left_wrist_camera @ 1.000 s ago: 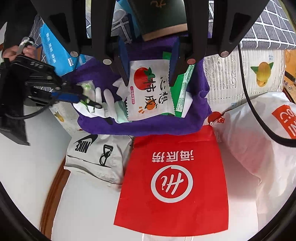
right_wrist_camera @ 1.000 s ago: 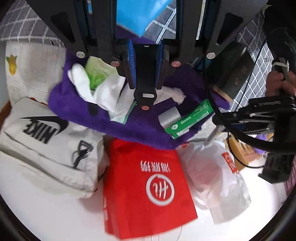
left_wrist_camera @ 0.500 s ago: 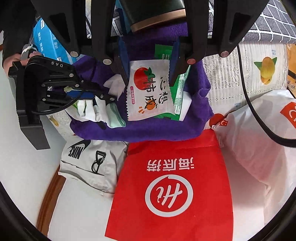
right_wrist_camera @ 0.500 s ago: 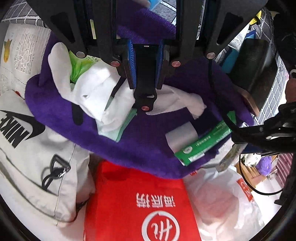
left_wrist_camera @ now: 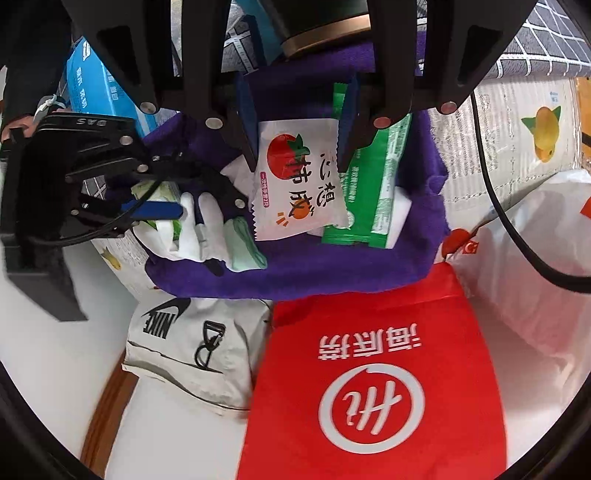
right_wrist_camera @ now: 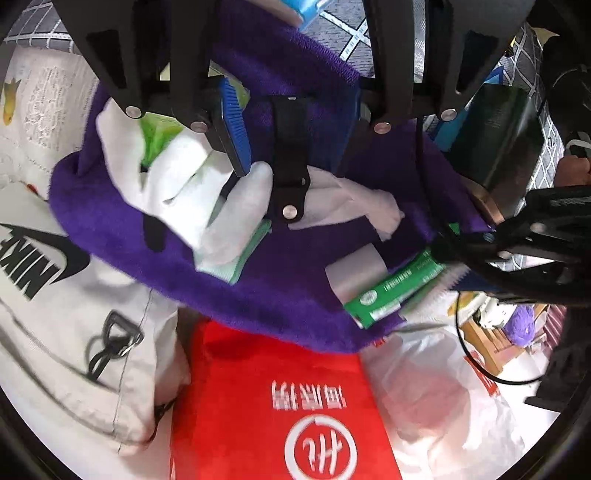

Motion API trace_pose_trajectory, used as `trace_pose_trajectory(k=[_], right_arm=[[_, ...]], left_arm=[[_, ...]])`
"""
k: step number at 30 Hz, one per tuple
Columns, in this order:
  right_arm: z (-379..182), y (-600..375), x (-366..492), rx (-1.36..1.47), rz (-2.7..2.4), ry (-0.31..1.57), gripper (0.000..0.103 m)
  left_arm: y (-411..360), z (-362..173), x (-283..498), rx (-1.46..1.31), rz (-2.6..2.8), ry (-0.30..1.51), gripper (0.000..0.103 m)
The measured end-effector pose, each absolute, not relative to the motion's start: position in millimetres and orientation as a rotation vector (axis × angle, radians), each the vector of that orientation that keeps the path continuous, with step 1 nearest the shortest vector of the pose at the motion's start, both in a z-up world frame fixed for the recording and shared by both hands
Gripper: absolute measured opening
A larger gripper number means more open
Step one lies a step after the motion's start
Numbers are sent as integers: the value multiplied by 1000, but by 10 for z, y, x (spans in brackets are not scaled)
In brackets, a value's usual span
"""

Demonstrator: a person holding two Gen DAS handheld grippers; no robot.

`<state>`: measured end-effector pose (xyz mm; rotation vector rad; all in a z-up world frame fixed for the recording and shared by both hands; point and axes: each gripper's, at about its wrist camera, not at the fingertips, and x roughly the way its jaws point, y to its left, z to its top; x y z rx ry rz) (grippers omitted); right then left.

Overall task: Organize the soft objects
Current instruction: 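Carry black strap and snack packet over the purple towel with both grippers, then open both grippers to drop strap and snack packet onto the towel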

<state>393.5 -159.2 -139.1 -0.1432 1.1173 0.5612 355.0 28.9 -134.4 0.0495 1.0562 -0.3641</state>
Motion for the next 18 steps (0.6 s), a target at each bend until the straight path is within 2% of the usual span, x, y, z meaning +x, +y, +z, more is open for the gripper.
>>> trace_pose_trajectory(k=[8, 18], right_arm=[[-1006, -1881, 3686, -81, 503, 1014, 45], [-819, -2101, 3248, -82, 463, 964, 45]], left_arm=[[-1, -1466, 3724, 102, -415, 1130, 37], [-301, -1734, 4070, 173, -401, 1234, 37]])
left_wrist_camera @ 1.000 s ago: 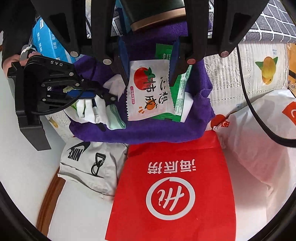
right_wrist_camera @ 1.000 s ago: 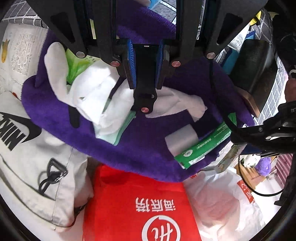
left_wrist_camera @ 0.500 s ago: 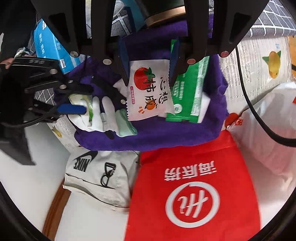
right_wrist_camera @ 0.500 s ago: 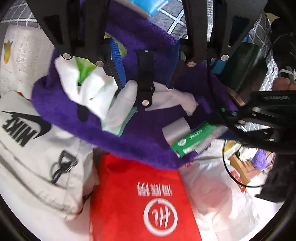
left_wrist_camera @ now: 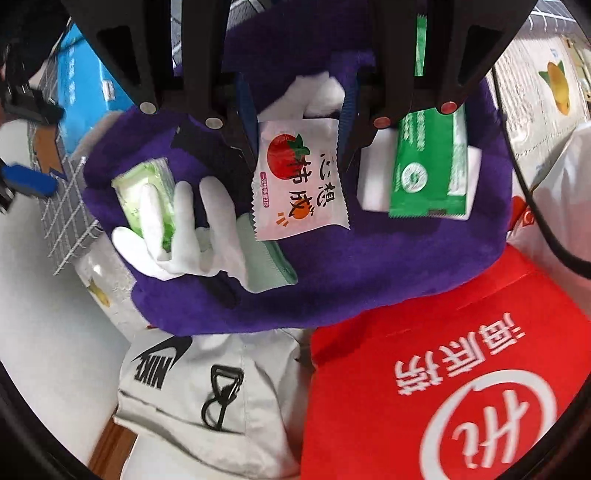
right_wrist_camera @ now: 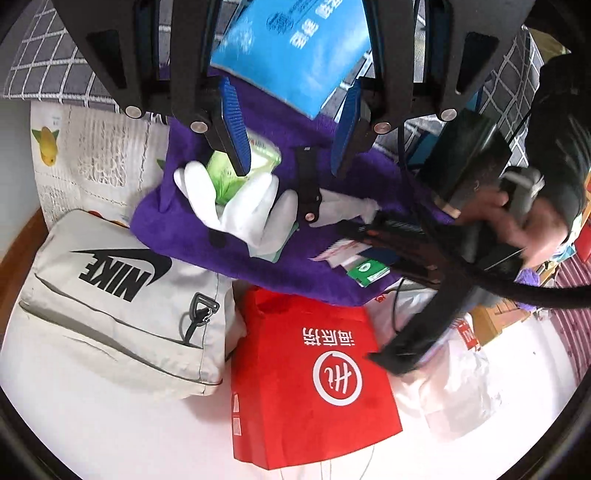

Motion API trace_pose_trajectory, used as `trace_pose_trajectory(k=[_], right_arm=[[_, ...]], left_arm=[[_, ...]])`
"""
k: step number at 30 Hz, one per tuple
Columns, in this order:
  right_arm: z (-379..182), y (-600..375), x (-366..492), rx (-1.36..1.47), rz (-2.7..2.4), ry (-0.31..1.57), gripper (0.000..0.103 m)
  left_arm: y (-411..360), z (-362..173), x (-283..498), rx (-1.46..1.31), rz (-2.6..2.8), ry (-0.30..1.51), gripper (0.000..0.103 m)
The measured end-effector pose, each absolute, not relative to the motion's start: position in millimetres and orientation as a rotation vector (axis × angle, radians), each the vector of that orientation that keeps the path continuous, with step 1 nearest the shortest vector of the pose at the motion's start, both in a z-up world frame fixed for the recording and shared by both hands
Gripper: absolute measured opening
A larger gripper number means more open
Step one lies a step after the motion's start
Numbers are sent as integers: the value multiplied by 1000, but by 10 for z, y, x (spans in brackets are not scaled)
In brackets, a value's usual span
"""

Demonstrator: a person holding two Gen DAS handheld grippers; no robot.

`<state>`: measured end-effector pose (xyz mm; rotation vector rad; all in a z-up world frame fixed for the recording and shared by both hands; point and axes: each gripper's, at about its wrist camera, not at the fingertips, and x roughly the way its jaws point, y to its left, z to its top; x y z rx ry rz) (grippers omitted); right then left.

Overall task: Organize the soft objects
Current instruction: 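Open both grippers to drop strap and snack packet onto the towel, then withdraw both grippers from the towel toward the remaining items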

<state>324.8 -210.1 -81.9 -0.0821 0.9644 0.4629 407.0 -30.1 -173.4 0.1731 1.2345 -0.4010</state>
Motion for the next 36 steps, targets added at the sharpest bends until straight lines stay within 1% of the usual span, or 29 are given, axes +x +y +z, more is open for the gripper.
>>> trace_pose_trajectory(k=[10, 15, 17, 19, 28, 32, 36], right_arm=[[-894, -2193, 3092, -60, 447, 985, 45], [-912, -2231, 3048, -56, 437, 996, 45], [-901, -2243, 3024, -49, 436, 997, 45], [-879, -2249, 2975, -46, 435, 994, 45], [-711, -2219, 2654, -32, 440, 987, 46], [-614, -2107, 2460, -44, 461, 974, 52], [-602, -1904, 2268, -43, 513, 979, 53]], left_arm=[[-383, -1915, 4290, 194, -356, 1293, 39], [-477, -1917, 4324, 184, -386, 1318, 57], [-488, -1875, 4308, 183, -378, 1308, 58], [-486, -1798, 4255, 201, -362, 1283, 69], [-296, -1455, 3989, 199, -323, 1223, 70], [-84, -1259, 3713, 214, -281, 1174, 70], [170, -1118, 3345, 153, -281, 1135, 70]])
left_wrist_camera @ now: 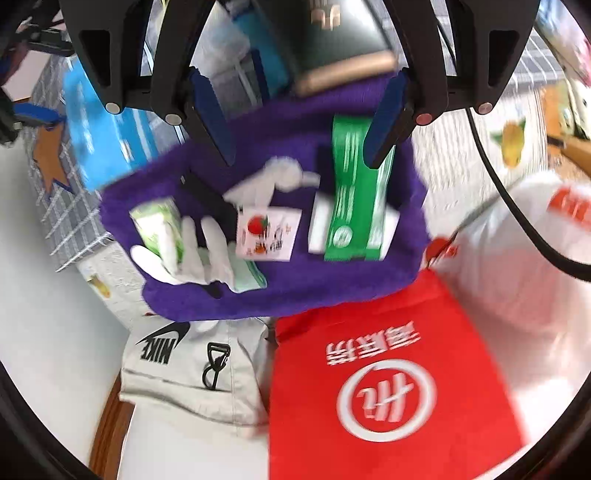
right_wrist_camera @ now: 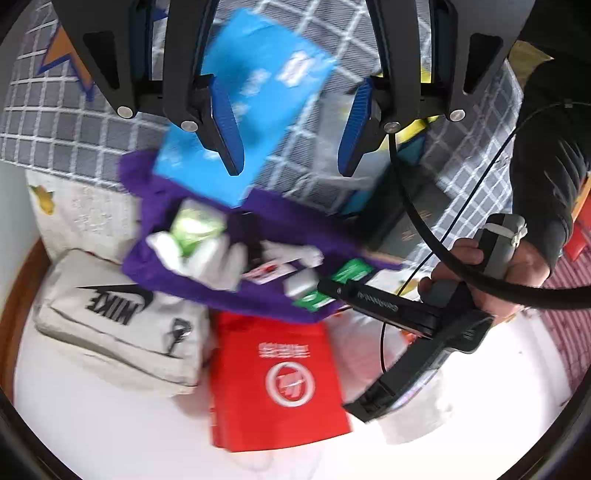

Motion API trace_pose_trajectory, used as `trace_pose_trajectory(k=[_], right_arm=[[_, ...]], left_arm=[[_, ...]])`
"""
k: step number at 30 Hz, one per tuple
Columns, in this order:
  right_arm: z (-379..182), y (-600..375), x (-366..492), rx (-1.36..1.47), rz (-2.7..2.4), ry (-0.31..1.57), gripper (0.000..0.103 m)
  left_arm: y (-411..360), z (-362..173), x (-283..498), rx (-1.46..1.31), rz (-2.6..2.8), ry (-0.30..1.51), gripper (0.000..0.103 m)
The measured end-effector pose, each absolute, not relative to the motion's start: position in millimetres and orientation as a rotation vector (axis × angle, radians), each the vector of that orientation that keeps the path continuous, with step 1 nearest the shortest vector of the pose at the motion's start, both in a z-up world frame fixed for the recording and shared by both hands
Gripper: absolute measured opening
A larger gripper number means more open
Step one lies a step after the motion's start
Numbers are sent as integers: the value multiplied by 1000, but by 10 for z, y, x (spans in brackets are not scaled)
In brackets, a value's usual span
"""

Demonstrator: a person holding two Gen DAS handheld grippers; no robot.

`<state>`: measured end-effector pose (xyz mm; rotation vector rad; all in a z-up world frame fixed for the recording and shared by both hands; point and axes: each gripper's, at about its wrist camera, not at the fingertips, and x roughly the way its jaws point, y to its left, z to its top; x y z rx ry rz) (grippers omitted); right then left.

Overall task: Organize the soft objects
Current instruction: 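Withdraw both grippers from the towel toward the remaining items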

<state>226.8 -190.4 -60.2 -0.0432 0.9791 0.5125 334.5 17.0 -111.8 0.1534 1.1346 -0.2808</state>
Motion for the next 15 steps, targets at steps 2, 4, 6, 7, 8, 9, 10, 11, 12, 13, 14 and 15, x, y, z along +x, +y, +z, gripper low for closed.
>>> trace_pose_trajectory(k=[2, 4, 6, 7, 8, 9, 10, 11, 12, 13, 14, 15], right_arm=[[-628, -1777, 2188, -49, 542, 988, 53], [-677, -1627, 2108, -48, 589, 1002, 54], [-759, -1481, 2059, -49, 627, 1028, 61], [-809, -1410, 2045, -57, 634, 1038, 62], [-858, -1344, 2036, -64, 638, 1048, 63], [-928, -1272, 2047, -62, 639, 1069, 63], [-986, -1223, 2058, -57, 636, 1092, 63], [-1047, -1184, 2081, -50, 629, 1117, 63], [-1101, -1148, 2116, -40, 618, 1141, 63], [-1148, -1117, 2152, -26, 605, 1165, 64], [-1181, -1093, 2177, -16, 600, 1184, 64], [-1237, -1043, 2220, -9, 587, 1208, 64]], left_arm=[[333, -1053, 3130, 117, -278, 1116, 70], [473, -990, 2943, 87, -273, 1080, 70], [647, -900, 2706, 46, -243, 1038, 74], [699, -874, 2612, 41, -234, 1023, 75], [742, -851, 2509, 41, -229, 1005, 75], [805, -828, 2385, 43, -220, 987, 75], [831, -830, 2309, 43, -213, 978, 76], [864, -835, 2230, 37, -209, 973, 76], [919, -846, 2130, 24, -209, 970, 76], [970, -856, 2050, 8, -209, 969, 76], [1025, -866, 1986, -14, -203, 964, 76], [1076, -874, 1918, -35, -198, 961, 76]])
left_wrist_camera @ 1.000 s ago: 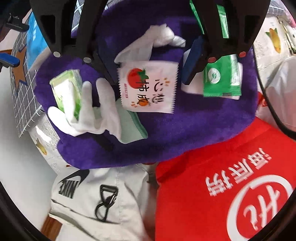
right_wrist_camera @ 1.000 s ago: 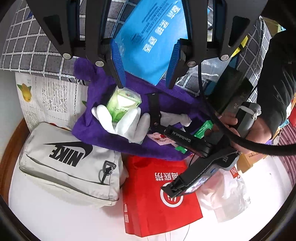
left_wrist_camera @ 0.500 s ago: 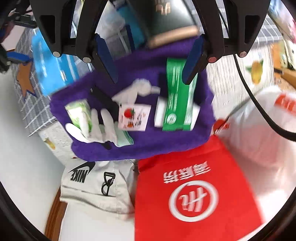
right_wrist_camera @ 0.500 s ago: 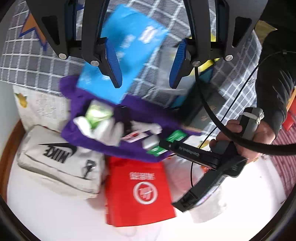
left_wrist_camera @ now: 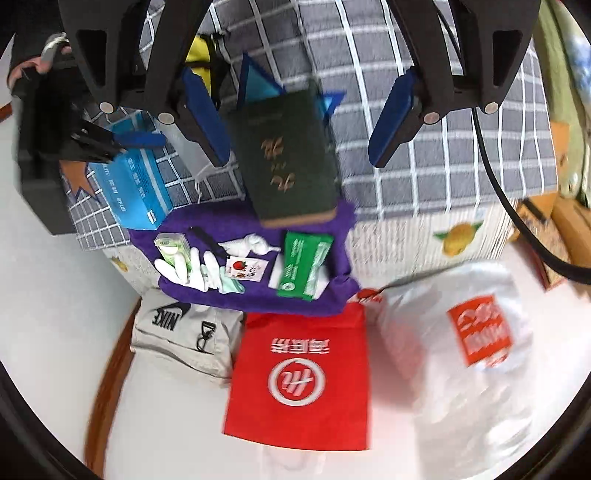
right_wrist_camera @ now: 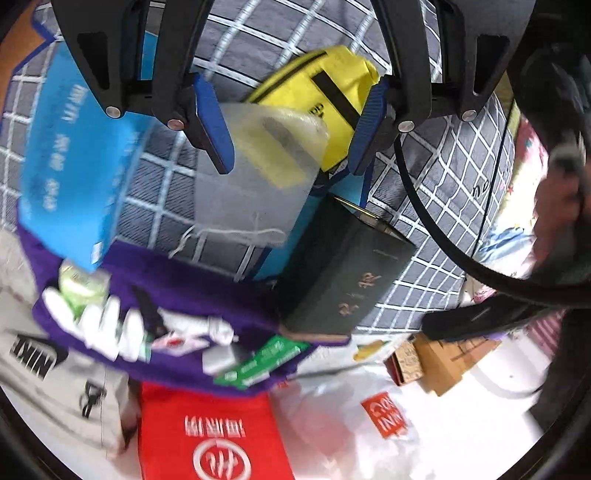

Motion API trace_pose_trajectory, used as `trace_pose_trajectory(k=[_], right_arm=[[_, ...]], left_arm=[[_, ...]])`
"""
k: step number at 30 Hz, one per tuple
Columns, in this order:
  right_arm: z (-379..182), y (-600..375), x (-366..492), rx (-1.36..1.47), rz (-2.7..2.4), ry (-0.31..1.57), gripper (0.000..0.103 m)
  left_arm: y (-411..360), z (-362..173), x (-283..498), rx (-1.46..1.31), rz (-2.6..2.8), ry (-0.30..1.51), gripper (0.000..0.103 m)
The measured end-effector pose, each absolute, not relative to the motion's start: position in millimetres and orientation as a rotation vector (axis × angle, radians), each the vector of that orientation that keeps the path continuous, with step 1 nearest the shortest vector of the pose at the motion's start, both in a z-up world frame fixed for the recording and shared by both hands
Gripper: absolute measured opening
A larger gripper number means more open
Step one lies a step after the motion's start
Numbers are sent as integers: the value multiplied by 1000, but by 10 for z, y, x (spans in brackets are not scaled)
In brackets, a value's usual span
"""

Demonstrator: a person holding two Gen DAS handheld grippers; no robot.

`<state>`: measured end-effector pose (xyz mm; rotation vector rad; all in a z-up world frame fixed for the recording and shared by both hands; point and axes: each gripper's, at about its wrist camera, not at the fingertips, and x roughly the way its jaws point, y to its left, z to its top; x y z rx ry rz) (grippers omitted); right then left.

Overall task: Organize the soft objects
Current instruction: 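Withdraw both grippers from the towel toward the remaining items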

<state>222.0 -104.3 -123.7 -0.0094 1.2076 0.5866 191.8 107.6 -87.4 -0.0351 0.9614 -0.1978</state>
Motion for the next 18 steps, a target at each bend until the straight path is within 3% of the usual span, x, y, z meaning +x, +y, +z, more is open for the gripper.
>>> trace_pose_trajectory(k=[13, 15, 18], right_arm=[[-1637, -758, 2438, -49, 433, 1289, 60], [-1596, -789, 2422, -36, 445, 1253, 36], [-1479, -833, 2369, -54, 460, 1202, 17]], left_arm=[[1451, -1096, 1525, -149, -216, 969, 76], [1484, -1146, 1500, -154, -214, 977, 76], [1541, -1227, 1462, -168, -202, 989, 76]])
